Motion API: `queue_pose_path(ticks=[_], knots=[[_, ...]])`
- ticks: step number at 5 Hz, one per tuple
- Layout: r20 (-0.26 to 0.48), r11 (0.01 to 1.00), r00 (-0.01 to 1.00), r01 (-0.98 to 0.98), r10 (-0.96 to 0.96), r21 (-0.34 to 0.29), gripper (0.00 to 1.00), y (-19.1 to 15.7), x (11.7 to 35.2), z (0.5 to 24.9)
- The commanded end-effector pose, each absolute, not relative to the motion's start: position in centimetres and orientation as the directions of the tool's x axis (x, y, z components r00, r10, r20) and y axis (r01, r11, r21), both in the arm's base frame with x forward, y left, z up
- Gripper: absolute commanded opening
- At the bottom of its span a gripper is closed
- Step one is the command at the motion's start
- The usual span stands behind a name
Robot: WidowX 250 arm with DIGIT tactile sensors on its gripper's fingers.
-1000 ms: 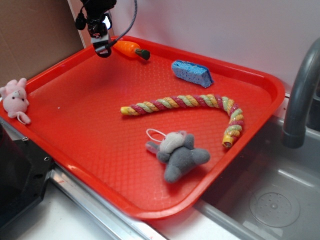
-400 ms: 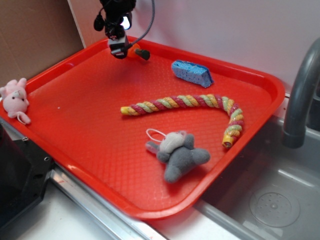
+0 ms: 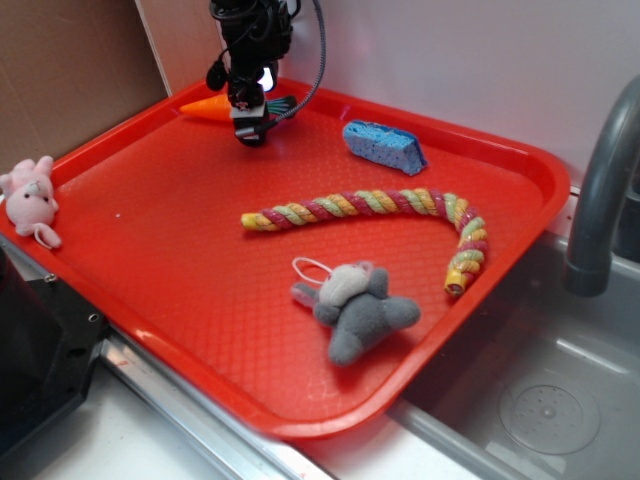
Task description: Grab the carrot.
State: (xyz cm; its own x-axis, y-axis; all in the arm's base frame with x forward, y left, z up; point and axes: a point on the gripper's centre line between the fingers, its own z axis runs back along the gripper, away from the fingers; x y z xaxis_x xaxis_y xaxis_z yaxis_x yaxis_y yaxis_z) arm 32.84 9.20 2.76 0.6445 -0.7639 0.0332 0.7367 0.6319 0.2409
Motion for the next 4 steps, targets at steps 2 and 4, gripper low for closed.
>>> queue_pose_path(ticks=[2,4], knots=[[0.043,0.612,0.615,0.772,-0.787,0.169,1.0,8.8,32.4,0.4],[0.044,0.636,0.64,0.75,-0.767,0.18,0.0,8.5,31.6,0.9]])
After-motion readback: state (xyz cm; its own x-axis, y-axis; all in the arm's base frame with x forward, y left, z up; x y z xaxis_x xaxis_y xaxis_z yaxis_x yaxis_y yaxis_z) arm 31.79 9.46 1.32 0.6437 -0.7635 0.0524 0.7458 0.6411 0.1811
